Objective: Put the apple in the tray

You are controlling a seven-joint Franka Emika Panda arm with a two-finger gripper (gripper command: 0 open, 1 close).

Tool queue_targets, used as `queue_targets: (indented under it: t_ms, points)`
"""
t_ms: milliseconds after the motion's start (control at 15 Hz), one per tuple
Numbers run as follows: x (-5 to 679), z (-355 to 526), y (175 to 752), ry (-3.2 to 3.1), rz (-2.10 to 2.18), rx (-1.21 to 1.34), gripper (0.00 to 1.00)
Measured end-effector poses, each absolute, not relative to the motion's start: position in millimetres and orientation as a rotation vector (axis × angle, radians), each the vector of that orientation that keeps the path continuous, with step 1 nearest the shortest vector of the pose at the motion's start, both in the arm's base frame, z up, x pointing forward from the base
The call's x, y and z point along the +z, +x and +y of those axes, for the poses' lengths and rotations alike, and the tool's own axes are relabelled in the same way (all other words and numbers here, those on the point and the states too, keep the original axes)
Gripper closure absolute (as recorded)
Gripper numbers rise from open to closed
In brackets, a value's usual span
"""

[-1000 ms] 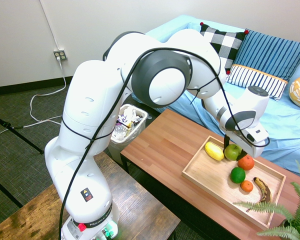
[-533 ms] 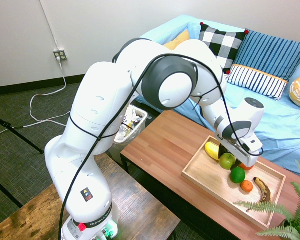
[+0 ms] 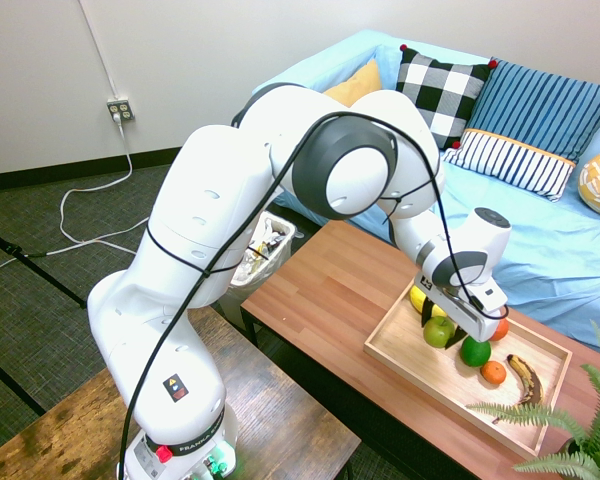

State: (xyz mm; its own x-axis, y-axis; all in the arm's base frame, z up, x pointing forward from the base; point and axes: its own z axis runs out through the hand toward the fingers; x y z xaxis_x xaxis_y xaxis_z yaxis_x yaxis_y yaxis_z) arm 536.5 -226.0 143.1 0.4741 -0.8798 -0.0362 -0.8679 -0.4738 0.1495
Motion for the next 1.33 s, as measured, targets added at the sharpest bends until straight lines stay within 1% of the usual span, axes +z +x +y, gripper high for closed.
queue_targets:
  t_ms: [467,533,1133,1333]
  points:
    - [111,-228,546,2.586,-1.536,-0.201,1.00]
    - [109,-227,546,2.586,-1.533,-0.211,0.00]
    - [110,-230,549,2.618,-1.490,-0.269,0.00]
    - [128,-240,550,2.636,-1.490,-0.243,0.00]
